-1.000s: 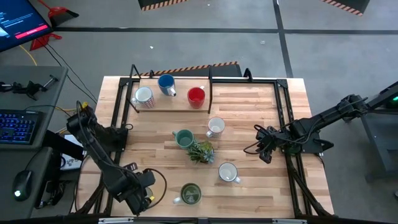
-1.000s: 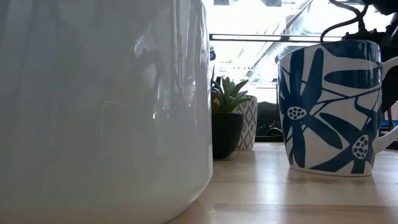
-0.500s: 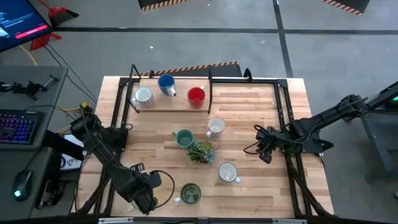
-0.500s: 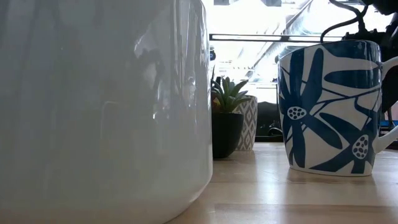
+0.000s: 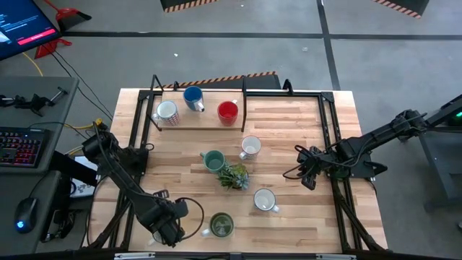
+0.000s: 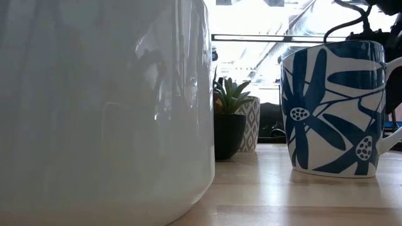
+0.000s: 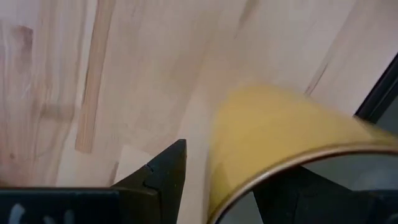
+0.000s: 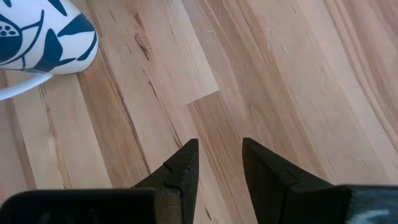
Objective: Place coffee mugs
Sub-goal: Put the yellow mug on the shelf
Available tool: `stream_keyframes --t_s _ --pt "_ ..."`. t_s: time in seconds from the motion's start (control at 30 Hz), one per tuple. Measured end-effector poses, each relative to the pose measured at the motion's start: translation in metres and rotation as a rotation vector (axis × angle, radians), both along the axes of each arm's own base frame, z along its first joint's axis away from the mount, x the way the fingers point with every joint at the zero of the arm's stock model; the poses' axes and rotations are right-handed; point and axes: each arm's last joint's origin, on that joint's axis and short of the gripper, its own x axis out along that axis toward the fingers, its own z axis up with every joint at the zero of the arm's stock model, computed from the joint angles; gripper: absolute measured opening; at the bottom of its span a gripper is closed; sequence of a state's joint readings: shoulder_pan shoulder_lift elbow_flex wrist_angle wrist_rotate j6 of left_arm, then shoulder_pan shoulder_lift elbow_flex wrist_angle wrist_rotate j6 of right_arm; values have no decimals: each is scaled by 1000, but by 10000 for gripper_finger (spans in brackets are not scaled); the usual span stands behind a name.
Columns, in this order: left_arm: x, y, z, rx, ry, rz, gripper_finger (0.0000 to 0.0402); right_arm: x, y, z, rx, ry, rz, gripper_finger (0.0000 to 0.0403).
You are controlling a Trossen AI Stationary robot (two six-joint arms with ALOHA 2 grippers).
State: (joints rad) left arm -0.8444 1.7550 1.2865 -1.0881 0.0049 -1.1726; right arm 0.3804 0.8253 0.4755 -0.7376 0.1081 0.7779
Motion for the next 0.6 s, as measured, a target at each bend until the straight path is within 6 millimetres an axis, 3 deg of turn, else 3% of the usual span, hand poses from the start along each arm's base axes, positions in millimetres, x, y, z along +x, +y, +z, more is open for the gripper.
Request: stream_keyframes --t_s 0.17,0.3,0.47,0.6 --pt "-1 0 0 -3 15 -24 143 0 0 0 -1 0 0 103" --pt "-1 0 0 -6 16 -52 101 0 0 0 -2 -1 0 103" --pt "-2 0 0 -7 26 -57 22 0 0 0 -3 -1 0 103" --pt "-1 0 0 -11 18 -27 12 0 0 0 -3 -1 0 103"
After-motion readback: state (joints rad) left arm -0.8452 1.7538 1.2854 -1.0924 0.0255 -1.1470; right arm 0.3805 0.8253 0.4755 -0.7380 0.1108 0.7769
